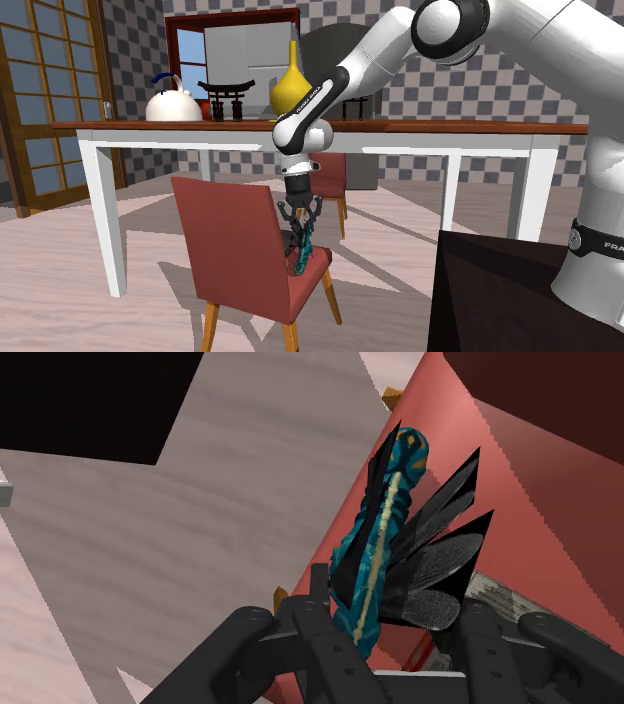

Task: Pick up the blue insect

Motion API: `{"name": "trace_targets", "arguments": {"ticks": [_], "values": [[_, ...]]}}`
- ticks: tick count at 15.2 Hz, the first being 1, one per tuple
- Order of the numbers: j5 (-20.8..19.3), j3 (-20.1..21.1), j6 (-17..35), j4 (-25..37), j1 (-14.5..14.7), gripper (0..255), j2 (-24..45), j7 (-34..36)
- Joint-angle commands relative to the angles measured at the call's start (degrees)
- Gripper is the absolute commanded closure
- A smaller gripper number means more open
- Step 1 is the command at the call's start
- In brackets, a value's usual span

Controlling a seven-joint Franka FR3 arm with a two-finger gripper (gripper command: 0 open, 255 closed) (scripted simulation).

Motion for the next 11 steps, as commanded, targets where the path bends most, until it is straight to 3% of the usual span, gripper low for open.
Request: {"name": "trace_targets", "arguments": {"ticks": [1, 2, 11], "values": [[0.2, -0.5, -0.1, -0.6, -0.5, 255, -0.2, 0.0], [0.1, -0.3, -1.7, 5.4, -0.8, 255, 4.3, 0.4], [-0.6, -0.3, -5.2, 3.9, -0.8, 255, -0.8, 0.9]]}}
